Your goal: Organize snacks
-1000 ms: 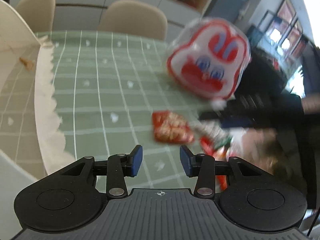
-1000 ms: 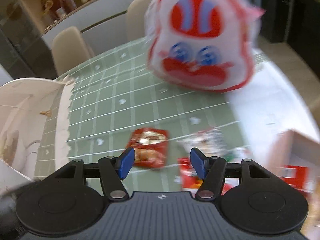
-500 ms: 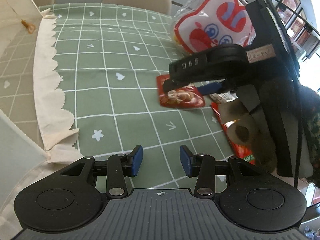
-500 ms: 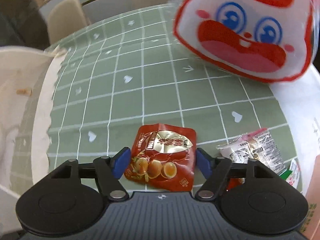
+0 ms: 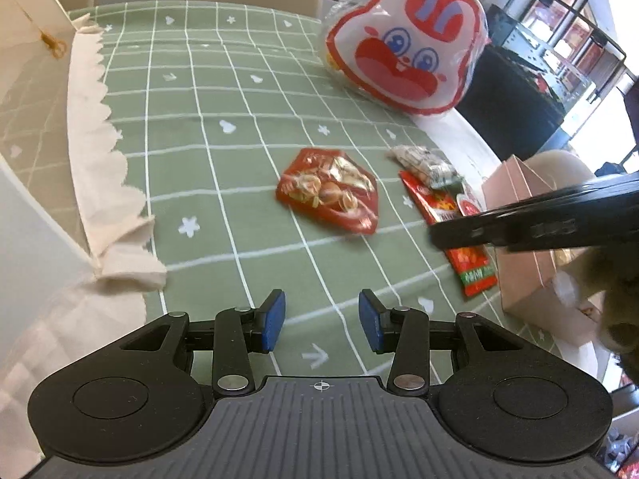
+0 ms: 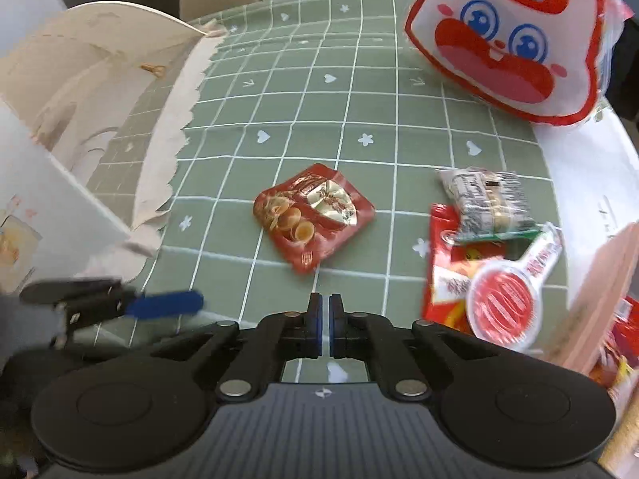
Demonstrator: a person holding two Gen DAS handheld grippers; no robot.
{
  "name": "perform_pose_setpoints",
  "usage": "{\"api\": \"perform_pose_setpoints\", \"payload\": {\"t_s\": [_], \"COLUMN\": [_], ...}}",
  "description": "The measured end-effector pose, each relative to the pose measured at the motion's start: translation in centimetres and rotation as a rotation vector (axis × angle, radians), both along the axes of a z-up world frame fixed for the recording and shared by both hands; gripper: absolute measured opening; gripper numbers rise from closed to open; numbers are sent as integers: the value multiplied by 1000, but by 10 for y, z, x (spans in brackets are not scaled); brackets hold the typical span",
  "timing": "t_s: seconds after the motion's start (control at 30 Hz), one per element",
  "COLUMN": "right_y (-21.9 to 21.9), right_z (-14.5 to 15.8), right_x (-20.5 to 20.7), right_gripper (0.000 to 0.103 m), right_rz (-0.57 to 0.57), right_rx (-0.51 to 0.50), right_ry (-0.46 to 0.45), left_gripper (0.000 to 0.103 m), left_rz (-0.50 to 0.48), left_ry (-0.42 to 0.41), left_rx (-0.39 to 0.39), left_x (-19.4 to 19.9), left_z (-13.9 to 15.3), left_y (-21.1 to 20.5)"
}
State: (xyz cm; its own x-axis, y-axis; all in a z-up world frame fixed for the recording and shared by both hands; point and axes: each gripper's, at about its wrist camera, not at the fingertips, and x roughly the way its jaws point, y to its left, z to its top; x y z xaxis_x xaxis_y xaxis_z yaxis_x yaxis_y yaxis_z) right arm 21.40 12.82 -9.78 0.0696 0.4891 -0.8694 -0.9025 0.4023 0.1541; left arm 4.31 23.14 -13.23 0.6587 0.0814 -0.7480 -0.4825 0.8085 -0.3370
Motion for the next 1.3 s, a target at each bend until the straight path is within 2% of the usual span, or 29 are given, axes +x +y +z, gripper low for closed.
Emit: {"api": "perform_pose_setpoints", "payload": {"t_s": [0.07,0.13,0.2,0.3,0.37,0.43,0.6,0.67,0.77,0.83,0.93,1.03,1.1,1.2,1.3], "right_y": [-8,-12,-11,-6,0,7,24,27,26,26,20,3,-14,-46,-79], "right_z": [10,20,25,23,14,4,-26,-28,-28,-27,-22,-12,-2,14,18], "right_x": [9,26,46,74,93,110,134,132,119,101,70,46,32,13,0], "right_gripper": [13,44,55,56,56,56,57,57,55,43,32,26,10,10,10], "right_rz": [-45,-119,-184,-247,-289,-320,-365,-362,-295,-232,-156,-144,-149,-172,-197], "right_rx": [35,59,81,85,65,51,-7,9,30,18,9,24,55,111,135], "right_ry": [-28,-87,-129,-152,-136,-117,-61,-31,44,44,9,6,10,23,37], "left_gripper": [45,45,45,45,45,45,46,48,47,45,45,43,43,43,43], "left_rz": [27,53,63,73,73,55,-3,-12,-15,-36,-73,-130,-171,-219,-233], "left_ry": [-24,-69,-118,-157,-143,-127,-62,-52,-47,-45,-37,-22,-29,-30,-43], "left_rx": [19,59,97,154,106,100,246,260,247,229,215,183,216,213,149], "left_x": [8,21,39,69,85,96,106,101,90,82,68,54,43,33,26], "left_z": [5,13,19,19,9,0,-9,-9,-5,-3,-2,-8,-10,-10,-7], "left_y": [6,12,19,27,33,31,12,10,9,8,-1,-9,-19,-30,-30]}}
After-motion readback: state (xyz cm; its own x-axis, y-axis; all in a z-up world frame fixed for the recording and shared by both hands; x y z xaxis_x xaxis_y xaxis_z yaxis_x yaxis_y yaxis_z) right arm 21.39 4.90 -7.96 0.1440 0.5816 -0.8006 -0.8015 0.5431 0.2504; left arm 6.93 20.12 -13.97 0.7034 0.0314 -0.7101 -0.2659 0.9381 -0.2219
